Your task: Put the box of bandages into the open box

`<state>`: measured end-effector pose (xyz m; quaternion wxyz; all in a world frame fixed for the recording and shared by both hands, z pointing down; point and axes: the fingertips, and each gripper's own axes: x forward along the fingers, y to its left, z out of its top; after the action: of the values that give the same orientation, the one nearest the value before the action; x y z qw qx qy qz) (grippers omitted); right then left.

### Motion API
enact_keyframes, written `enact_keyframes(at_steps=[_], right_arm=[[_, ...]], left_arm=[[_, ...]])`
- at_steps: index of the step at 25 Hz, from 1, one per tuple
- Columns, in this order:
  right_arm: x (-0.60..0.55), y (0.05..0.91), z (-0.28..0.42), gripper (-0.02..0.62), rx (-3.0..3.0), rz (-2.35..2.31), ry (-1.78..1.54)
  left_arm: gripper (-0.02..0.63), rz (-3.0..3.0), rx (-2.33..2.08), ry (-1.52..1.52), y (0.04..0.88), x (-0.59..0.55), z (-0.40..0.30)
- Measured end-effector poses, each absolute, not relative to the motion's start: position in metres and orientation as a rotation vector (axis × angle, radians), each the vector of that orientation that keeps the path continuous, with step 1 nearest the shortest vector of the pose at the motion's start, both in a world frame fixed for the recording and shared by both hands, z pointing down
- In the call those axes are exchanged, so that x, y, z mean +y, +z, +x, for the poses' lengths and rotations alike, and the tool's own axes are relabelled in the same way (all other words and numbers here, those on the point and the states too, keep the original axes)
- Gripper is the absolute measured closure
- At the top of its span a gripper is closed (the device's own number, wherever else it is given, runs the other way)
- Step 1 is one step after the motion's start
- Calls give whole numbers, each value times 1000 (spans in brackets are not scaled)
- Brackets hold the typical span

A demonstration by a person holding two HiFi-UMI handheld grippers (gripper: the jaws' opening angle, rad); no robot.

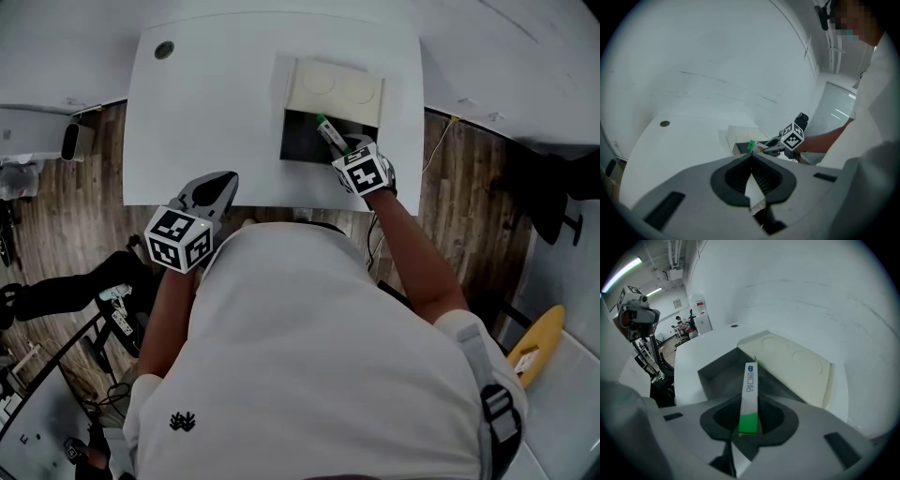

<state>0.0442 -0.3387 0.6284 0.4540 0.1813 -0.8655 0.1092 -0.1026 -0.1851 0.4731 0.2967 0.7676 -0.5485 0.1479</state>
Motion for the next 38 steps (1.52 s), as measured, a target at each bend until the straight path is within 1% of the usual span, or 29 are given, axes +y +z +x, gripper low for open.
enact_keyframes(at_steps=[9,10,12,15,24,32,34,38], right_arm=[[-337,637,43,497,-2139,415,207],[-337,638,42,492,-2136,408,201],[-336,639,42,454,-2129,396,194],[-337,637,41,423,-2130,402,194],[-337,608,45,400,-2188,498,202],[-326,563,56,402,-2250,653,201],[-318,554,59,420,-2266,697,203],[-295,542,62,477,-2285,751,210]], left_arm=[[598,2000,-1494,391,472,-181,-106],[598,2000,-1493,393,472,-181,-106],[598,2005,-1490,395,471,-181,-105],[598,2019,-1479,395,470,-183,-106],[598,2093,-1415,408,470,-183,-105],[598,2167,-1321,421,469,-170,-105],[598,2185,-1299,424,469,-164,-106],[598,2219,-1263,423,466,-152,-110]])
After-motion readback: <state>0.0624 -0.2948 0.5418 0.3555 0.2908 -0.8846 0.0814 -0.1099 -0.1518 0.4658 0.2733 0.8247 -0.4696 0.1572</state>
